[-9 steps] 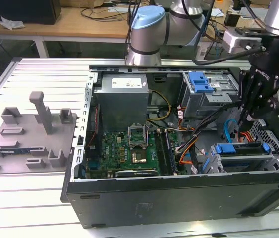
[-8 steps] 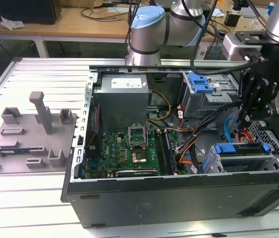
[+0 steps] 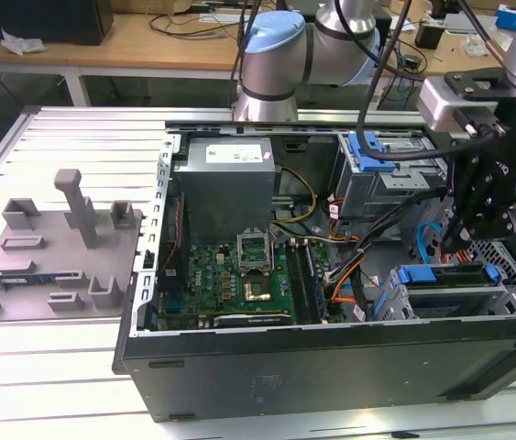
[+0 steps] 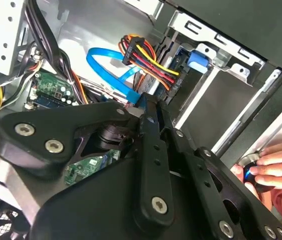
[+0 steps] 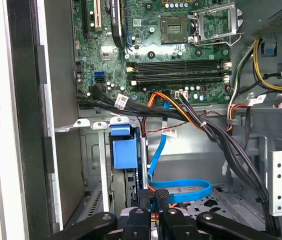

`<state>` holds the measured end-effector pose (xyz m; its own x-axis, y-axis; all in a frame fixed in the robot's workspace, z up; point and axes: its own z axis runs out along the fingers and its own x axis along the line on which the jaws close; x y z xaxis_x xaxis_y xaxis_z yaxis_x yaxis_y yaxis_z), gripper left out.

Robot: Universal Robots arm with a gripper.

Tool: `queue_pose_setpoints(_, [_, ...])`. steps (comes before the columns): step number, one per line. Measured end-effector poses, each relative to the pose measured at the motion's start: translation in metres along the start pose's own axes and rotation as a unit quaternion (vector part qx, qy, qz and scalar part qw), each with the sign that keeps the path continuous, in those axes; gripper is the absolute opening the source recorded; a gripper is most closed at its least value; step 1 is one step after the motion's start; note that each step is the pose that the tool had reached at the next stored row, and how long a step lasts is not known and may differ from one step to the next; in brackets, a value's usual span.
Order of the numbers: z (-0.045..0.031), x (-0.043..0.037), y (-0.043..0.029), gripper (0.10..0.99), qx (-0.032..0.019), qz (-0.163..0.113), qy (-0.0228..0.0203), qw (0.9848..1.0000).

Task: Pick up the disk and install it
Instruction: 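Insert the second disk wire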

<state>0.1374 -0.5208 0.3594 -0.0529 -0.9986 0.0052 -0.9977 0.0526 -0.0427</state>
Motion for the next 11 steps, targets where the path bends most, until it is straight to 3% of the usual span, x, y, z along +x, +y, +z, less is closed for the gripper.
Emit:
queue_pose_setpoints(2, [0.0002,0.0016,-0.0001,0.161,-0.0001,0.0,-0.0013,1.0])
queue_pose_setpoints(7, [0.001,0.0087,-0.0004,0.161,-0.0005,0.0,-0.01,0.9999])
queue_pose_setpoints(11, [0.0014,0.012,-0.0006,0.161,-0.0007,0.0,-0.0146,0.9999])
